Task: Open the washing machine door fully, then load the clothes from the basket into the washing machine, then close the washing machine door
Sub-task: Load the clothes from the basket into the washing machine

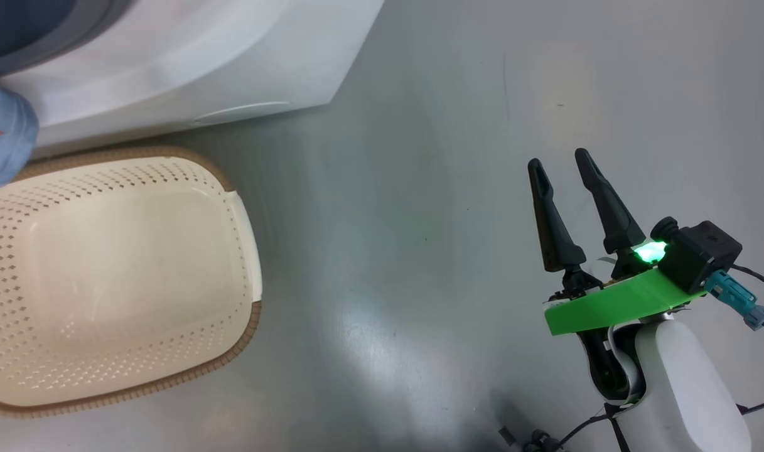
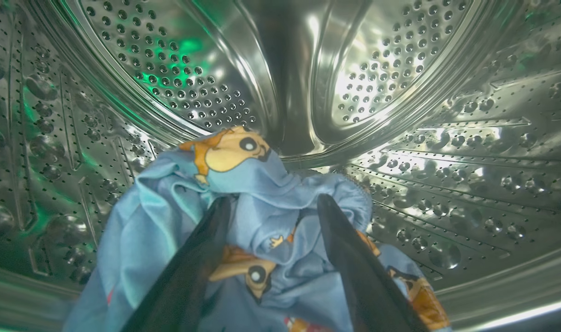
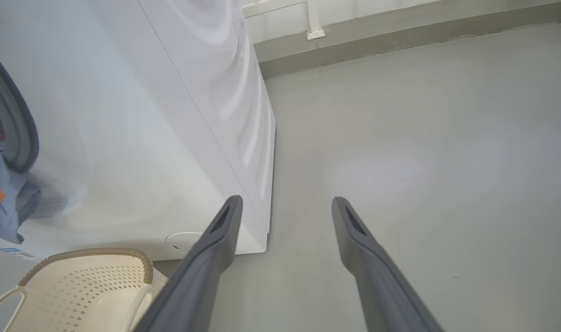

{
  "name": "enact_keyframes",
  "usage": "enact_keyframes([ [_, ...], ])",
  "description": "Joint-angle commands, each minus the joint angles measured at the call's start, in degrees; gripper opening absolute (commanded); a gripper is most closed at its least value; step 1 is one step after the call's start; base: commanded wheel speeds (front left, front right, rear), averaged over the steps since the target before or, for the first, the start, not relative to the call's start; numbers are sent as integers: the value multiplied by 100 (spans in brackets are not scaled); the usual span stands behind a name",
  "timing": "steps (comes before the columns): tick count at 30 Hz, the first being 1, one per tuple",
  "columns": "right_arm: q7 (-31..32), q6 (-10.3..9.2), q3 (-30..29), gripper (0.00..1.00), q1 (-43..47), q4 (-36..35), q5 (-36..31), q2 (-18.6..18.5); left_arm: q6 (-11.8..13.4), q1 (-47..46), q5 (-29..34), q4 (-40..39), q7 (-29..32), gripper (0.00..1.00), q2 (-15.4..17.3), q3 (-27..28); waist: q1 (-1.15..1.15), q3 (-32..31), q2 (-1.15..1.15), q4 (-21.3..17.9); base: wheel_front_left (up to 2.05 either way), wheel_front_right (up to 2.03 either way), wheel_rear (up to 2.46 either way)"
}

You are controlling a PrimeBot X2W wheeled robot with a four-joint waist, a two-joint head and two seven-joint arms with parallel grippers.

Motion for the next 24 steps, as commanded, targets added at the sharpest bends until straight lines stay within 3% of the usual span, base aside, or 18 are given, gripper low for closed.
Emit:
enact_keyframes([
  [1,-28,8,139,100,70,-95,-13,12,-14,-12,-121,-78,-12,100,249,-51,0,-54,0,35,0,0,0],
  [12,-28,8,91,100,124,-111,-31,-82,-15,858,-647,-1011,-12,100,163,157,0,-232,0,209,0,0,0],
  [24,-28,8,-62,100,169,-163,-60,-191,-15,2257,-427,-2650,-12,100,-196,1104,0,-313,0,429,0,0,0],
])
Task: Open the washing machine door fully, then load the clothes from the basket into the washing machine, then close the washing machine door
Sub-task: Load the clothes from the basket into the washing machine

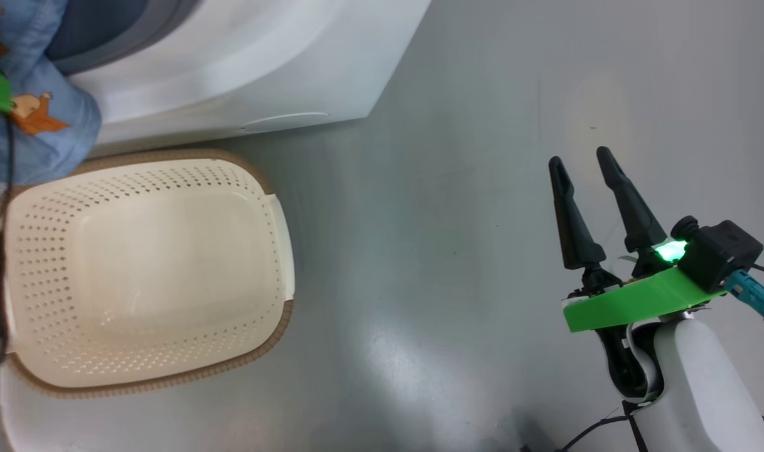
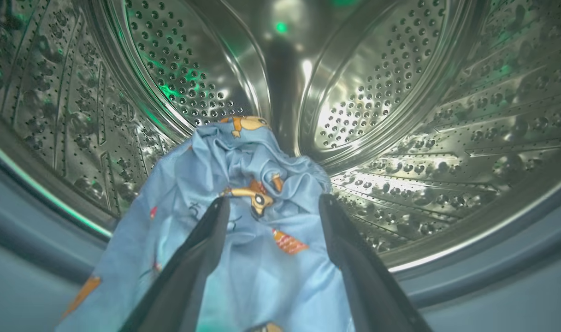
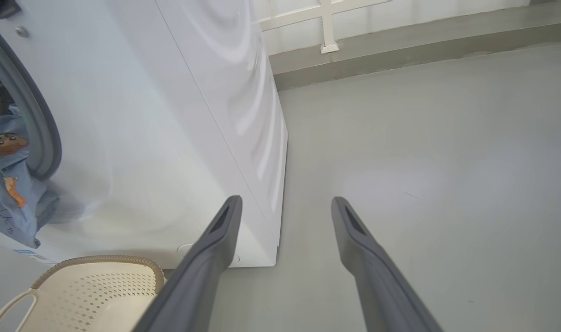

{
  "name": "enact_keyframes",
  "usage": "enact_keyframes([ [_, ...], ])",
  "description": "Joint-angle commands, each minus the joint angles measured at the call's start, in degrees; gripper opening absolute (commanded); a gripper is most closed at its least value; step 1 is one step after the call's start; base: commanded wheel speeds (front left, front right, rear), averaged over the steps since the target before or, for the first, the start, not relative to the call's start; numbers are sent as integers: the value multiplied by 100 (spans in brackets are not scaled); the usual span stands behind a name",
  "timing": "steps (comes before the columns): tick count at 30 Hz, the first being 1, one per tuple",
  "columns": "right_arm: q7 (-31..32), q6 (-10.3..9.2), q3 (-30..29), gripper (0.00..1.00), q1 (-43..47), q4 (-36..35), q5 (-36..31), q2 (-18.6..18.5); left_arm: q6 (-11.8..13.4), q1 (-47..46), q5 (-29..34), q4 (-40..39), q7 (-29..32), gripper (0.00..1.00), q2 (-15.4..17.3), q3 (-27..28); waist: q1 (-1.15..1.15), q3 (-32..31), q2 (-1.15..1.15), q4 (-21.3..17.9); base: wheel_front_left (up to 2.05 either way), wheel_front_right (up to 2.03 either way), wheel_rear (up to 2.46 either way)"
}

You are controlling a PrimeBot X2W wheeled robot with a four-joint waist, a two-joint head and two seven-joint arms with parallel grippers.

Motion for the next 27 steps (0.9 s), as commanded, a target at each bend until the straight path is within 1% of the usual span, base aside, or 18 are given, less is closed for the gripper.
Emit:
enact_keyframes([
  [1,-28,8,53,100,143,-142,-46,-12,-14,296,85,-294,-12,100,201,223,0,-37,0,47,0,0,0],
  [6,-28,8,-40,100,195,-154,-61,-58,-14,967,193,-785,-12,100,-20,546,0,-138,0,163,0,0,0],
  [20,-28,8,-82,100,276,-141,-54,-198,-14,2717,408,-1978,-12,100,-496,1024,0,-343,0,330,0,0,0],
  [27,-28,8,-73,100,310,-119,-47,-230,-14,3480,553,-2331,-12,100,-712,1293,0,-431,0,359,0,0,0],
])
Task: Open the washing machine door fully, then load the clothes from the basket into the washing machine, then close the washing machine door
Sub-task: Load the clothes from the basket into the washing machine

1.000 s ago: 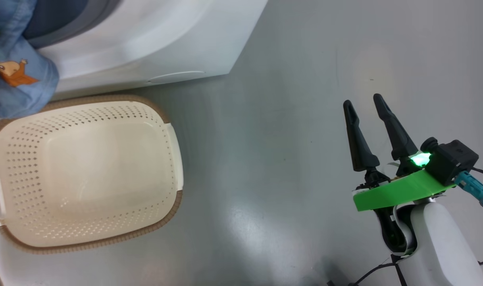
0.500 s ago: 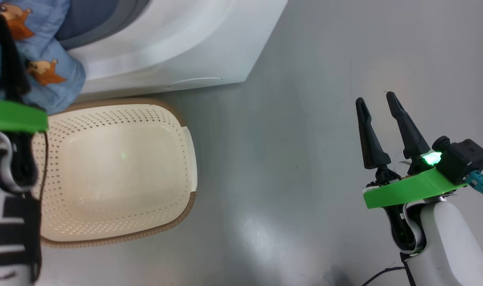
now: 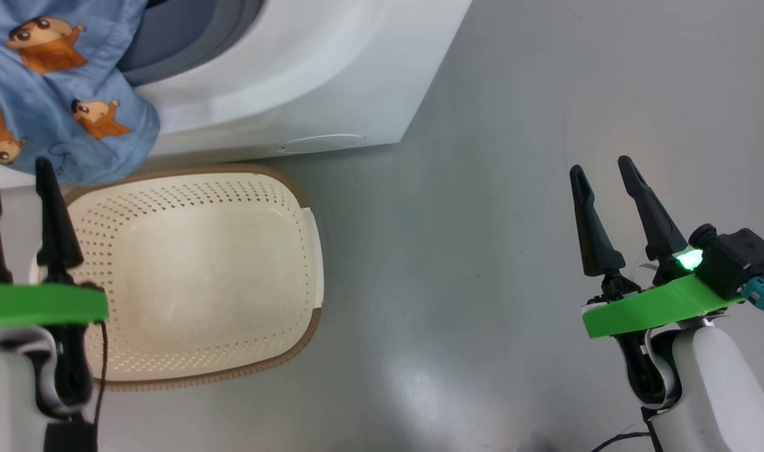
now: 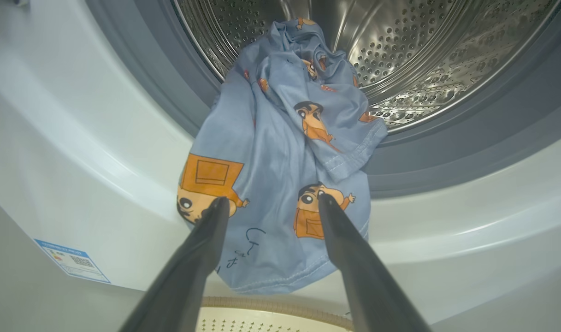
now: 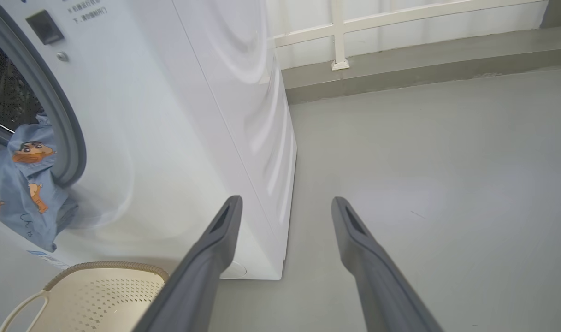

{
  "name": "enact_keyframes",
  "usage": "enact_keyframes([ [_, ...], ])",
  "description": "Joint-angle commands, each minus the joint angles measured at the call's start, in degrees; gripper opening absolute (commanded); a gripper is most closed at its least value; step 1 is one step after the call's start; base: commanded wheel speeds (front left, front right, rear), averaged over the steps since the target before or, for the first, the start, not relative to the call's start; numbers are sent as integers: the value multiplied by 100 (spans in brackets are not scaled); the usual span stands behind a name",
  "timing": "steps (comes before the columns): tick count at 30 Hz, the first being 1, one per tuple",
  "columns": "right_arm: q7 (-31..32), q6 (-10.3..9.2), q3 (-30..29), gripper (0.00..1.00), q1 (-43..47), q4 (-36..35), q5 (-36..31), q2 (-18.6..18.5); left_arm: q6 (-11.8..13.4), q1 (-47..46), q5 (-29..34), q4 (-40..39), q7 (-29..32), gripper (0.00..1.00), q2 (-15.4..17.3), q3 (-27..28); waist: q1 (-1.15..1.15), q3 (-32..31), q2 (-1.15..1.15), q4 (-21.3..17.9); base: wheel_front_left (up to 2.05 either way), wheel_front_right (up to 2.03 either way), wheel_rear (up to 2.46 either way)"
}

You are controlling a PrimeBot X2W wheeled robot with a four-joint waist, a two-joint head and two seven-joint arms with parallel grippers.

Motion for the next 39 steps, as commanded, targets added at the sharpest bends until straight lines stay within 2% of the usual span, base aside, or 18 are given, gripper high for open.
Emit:
enact_keyframes([
  [1,-28,8,83,100,164,-128,-7,-27,-14,174,71,-193,-13,100,138,221,0,-15,0,15,0,0,0],
  [11,-28,8,97,100,180,-108,9,-89,-14,857,237,-684,-13,100,-104,414,0,-98,0,72,0,0,0],
  [18,-28,8,122,100,160,-109,16,-100,-14,882,159,-607,-13,100,-115,397,0,-97,0,75,0,0,0],
  [26,-28,8,127,100,146,-127,0,-61,-14,552,-179,-19,-13,100,86,220,0,-12,0,44,0,0,0],
  [39,-28,8,204,100,29,-114,-6,11,-14,-554,-747,1529,-13,100,685,-280,0,181,0,-74,0,0,0],
])
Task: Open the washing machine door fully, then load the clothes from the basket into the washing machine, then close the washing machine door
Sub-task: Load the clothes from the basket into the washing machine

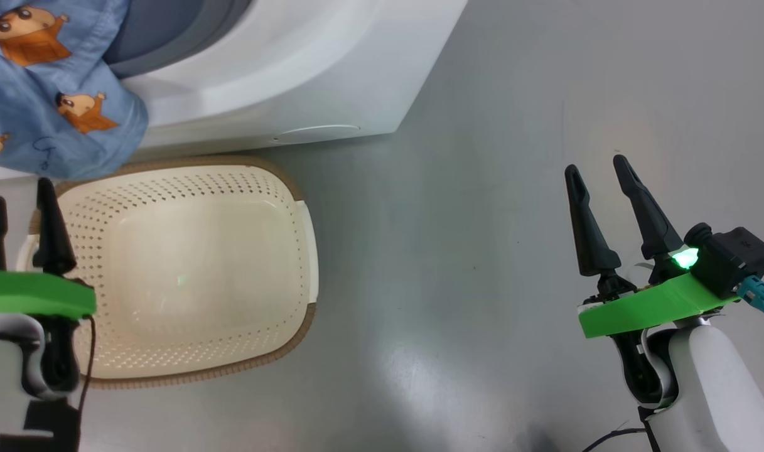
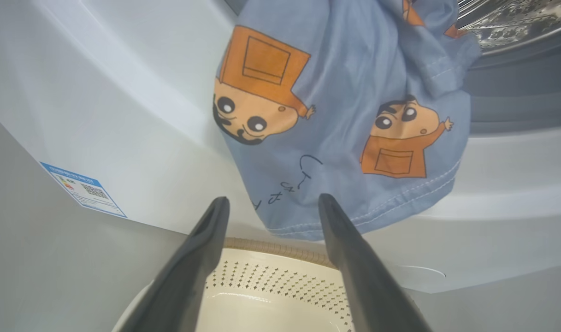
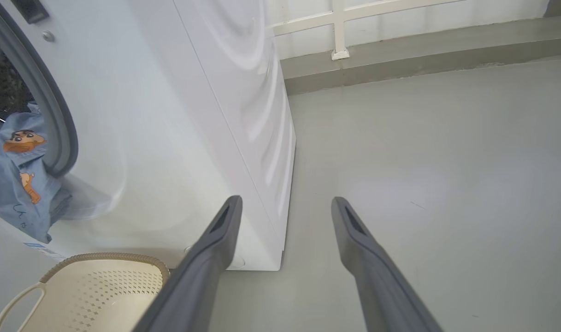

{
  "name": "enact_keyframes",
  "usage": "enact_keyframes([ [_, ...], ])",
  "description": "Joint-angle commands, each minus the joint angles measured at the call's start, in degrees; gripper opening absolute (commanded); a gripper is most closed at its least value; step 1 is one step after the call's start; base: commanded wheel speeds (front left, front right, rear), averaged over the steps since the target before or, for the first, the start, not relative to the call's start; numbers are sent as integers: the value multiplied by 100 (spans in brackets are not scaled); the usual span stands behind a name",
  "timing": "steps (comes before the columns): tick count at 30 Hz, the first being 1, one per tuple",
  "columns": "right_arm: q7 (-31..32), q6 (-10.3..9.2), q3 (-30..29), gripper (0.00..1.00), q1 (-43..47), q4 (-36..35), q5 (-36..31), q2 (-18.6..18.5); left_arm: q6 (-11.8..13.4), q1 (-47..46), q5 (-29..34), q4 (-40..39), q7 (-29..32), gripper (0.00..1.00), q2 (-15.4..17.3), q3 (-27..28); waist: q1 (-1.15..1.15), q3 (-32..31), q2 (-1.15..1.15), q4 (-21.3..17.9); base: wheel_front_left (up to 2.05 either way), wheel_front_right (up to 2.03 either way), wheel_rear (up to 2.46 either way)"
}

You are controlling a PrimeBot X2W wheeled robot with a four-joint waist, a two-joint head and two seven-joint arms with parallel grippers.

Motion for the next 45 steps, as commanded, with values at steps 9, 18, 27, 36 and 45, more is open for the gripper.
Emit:
enact_keyframes([
  [9,-28,8,144,100,28,-142,-8,39,-14,-648,-303,525,-14,100,595,-280,0,116,0,-105,0,0,0],
  [18,-28,8,200,100,-76,-157,-17,88,-14,-1193,-667,669,-14,100,1033,-855,0,262,0,-232,0,0,0],
  [27,-28,8,172,100,-83,-180,-19,142,-14,-1302,-1215,140,-14,100,1266,-1692,0,318,0,-333,0,0,0],
  [36,-28,8,155,100,-116,-199,-26,174,-14,-1406,-1540,-114,-14,30,1349,-1927,0,357,0,-337,0,0,0],
  [45,-28,8,137,100,-121,-195,-25,180,-14,-1403,-1643,-170,-14,0,1368,-1800,0,345,0,-343,0,0,0],
])
